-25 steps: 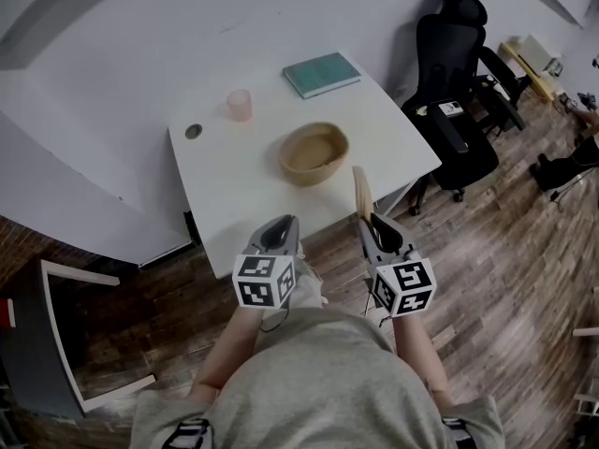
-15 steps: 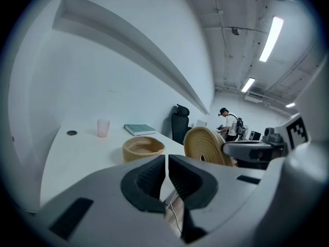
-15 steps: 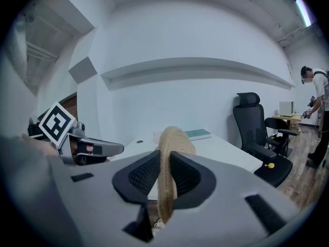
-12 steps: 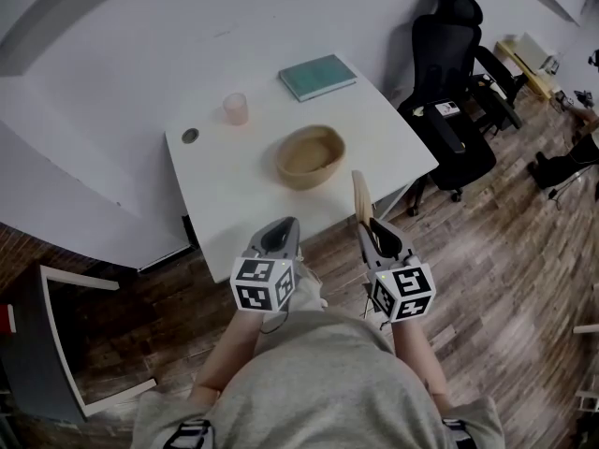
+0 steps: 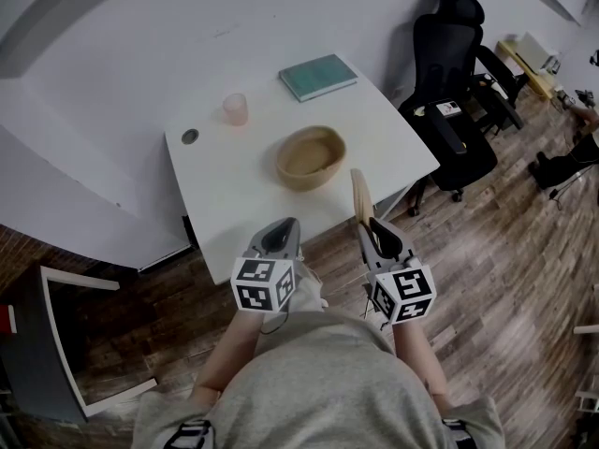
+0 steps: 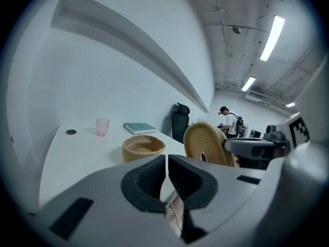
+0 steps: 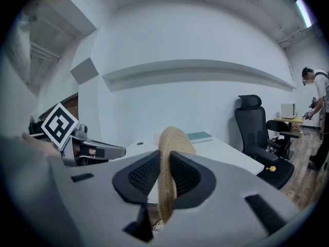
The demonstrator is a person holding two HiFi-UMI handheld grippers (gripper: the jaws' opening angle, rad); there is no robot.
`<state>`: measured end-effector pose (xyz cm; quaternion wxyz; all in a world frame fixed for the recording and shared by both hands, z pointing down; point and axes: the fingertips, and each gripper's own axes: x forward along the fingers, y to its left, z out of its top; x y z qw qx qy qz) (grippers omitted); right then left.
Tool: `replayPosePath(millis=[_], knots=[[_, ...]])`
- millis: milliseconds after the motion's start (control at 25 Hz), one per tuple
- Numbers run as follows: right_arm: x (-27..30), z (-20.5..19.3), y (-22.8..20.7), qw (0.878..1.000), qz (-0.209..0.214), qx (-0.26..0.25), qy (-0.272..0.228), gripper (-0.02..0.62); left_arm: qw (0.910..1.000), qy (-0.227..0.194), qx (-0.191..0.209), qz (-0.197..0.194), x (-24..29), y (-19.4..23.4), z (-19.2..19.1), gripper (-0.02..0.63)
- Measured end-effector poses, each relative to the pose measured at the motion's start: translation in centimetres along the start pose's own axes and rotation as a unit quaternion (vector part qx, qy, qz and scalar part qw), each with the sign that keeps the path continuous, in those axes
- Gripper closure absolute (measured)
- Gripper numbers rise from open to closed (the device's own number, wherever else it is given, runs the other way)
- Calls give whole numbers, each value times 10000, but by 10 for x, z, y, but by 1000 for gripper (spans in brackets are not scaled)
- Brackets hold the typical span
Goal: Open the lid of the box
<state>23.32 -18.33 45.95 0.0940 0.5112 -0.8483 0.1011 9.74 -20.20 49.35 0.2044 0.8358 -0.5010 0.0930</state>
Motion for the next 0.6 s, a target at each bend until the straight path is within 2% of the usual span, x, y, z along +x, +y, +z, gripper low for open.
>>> replayPosePath(millis=[600], knots=[[7,3,-4,10000,-73,13,-26,529,10000,45,41,-32,8,7,3,589]])
